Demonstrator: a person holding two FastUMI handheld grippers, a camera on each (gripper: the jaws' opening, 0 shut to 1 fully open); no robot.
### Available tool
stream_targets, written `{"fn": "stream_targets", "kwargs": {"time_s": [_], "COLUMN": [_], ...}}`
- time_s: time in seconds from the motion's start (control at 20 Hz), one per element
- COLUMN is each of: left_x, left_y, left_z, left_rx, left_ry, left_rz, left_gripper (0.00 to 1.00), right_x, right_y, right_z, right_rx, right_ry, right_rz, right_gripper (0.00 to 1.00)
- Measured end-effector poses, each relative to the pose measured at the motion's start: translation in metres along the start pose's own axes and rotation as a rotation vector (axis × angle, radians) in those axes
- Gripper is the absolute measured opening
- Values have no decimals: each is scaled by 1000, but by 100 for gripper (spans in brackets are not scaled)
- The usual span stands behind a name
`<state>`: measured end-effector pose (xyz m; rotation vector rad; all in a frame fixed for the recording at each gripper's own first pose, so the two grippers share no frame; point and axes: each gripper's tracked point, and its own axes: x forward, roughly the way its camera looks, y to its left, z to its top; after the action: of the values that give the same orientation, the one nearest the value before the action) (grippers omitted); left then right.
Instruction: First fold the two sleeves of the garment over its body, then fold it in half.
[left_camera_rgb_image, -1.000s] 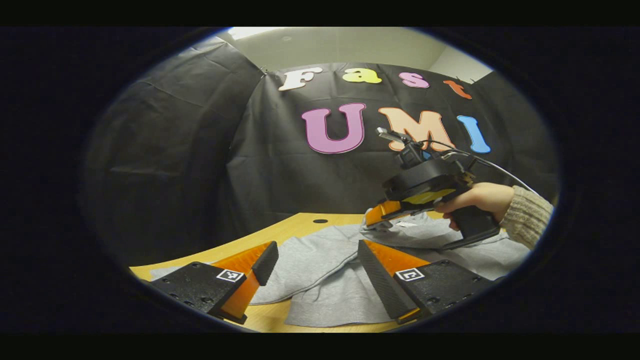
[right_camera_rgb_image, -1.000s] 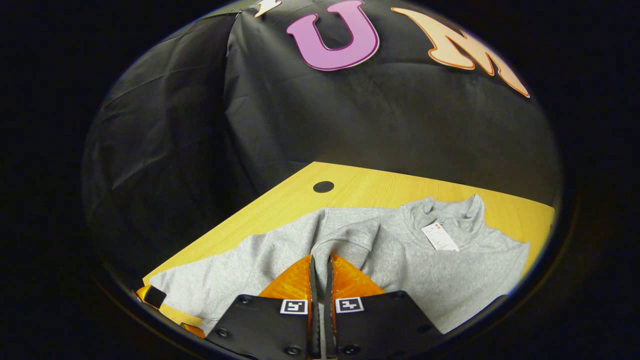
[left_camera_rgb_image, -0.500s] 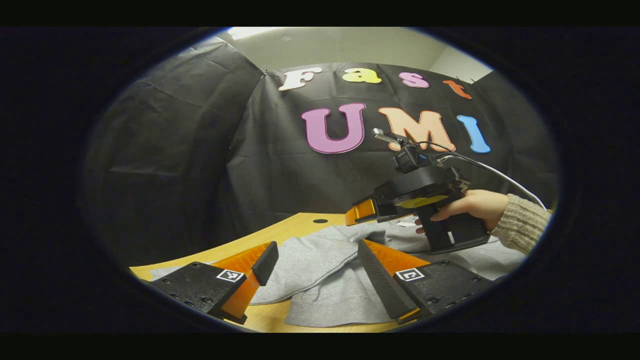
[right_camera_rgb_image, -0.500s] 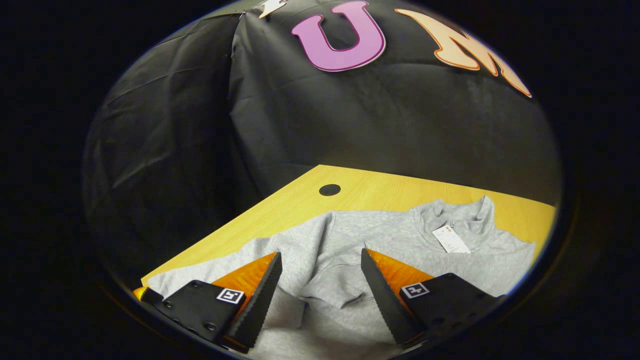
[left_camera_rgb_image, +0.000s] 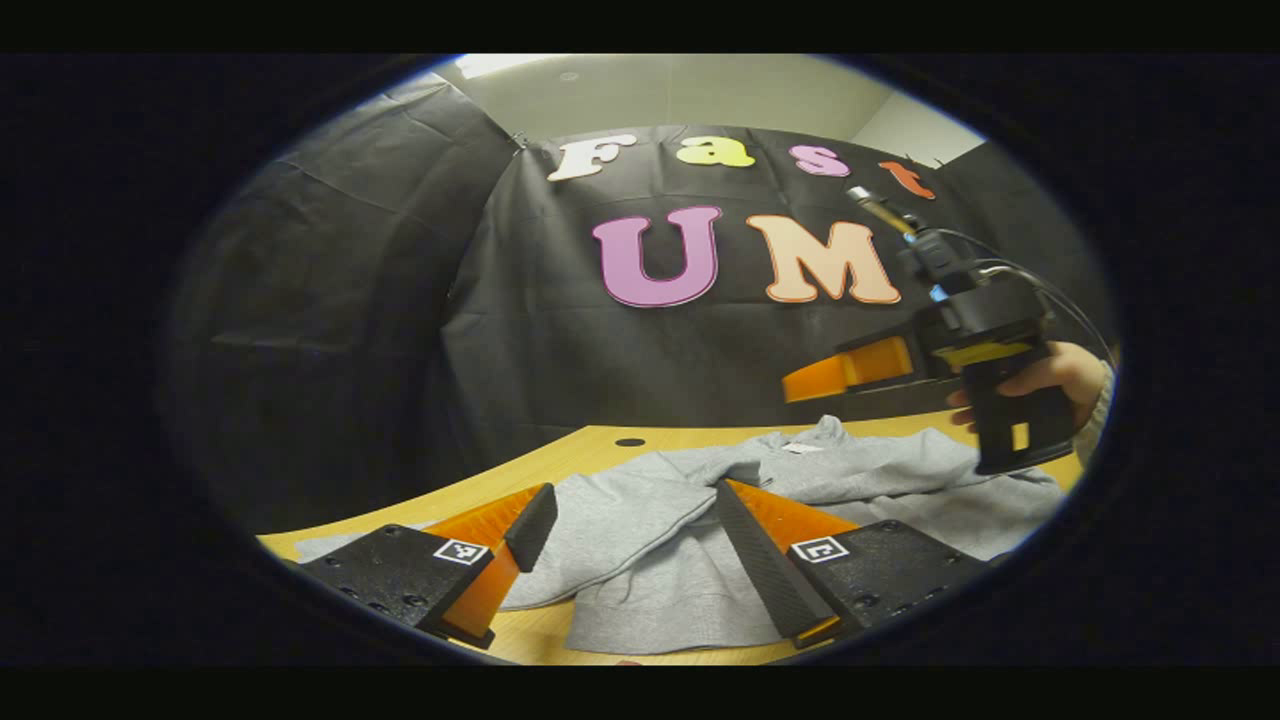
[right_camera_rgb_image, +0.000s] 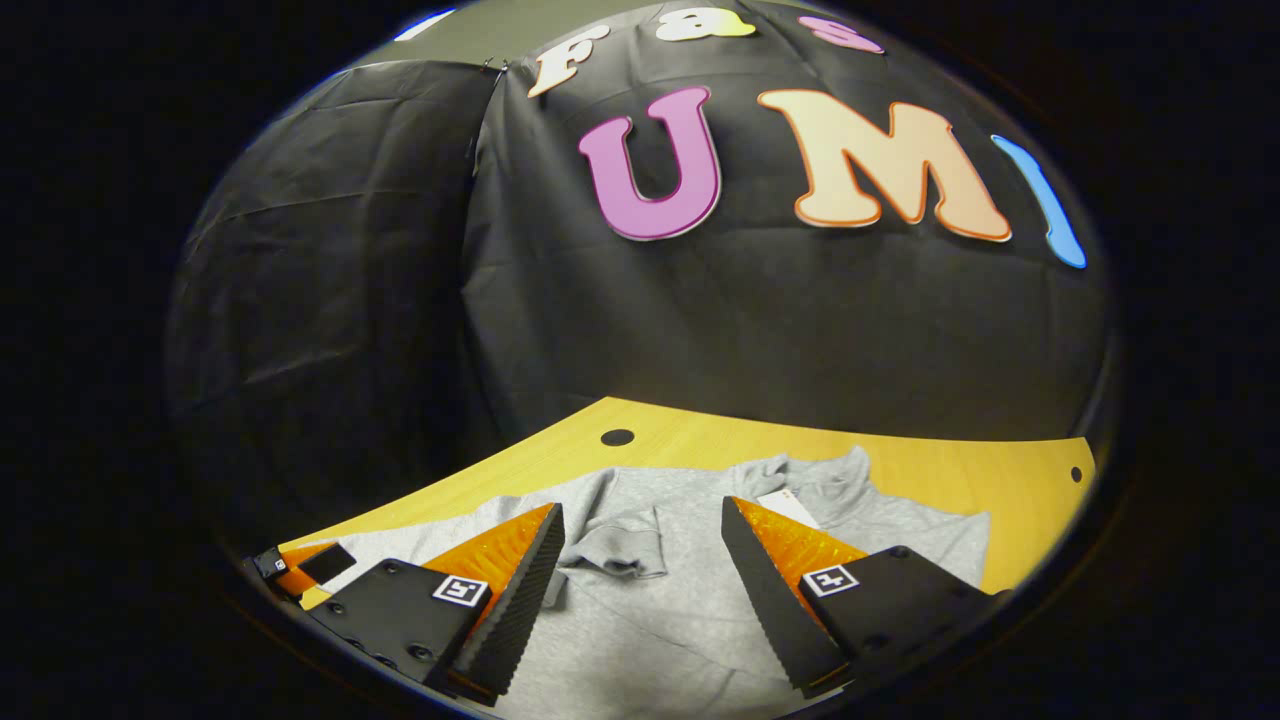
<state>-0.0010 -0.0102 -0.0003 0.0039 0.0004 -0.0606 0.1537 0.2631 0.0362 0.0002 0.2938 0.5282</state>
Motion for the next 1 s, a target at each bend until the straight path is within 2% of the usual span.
{"fn": "stream_targets", "kwargs": {"time_s": [0.1,0.15,0.25,0.3,0.4,0.5,0.6,0.7,0.75,0.8,0.95,1.0], "left_x": [1,2,1,-2,-14,-27,-50,-63,-68,-71,-82,-83], "left_y": [4,8,20,32,72,100,139,162,170,177,184,185], "left_z": [-3,-7,-9,-10,-12,-20,-38,-52,-59,-65,-86,-90], "left_rx": [6,0,-10,-9,-1,0,6,32,43,46,16,12], "left_ry": [21,42,83,105,160,223,335,409,444,474,559,576], "left_rz": [-2,-7,-14,-6,26,42,63,84,90,94,105,110], "left_gripper": [94,94,94,94,95,93,93,90,96,93,93,96], "right_x": [-30,-44,-65,-76,-105,-124,-151,-168,-177,-184,-208,-213], "right_y": [-18,-28,-43,-49,-67,-82,-105,-131,-142,-151,-181,-188], "right_z": [6,9,7,7,1,-4,-11,-15,-17,-18,-31,-36], "right_rx": [-17,-28,-52,-72,-101,-78,3,11,14,21,59,65], "right_ry": [-57,-81,-129,-153,-186,-200,-228,-247,-257,-270,-288,-287], "right_rz": [-30,-50,-84,-98,-148,-182,-219,-275,-305,-328,-409,-424], "right_gripper": [98,94,98,94,97,97,98,98,98,98,97,97]}}
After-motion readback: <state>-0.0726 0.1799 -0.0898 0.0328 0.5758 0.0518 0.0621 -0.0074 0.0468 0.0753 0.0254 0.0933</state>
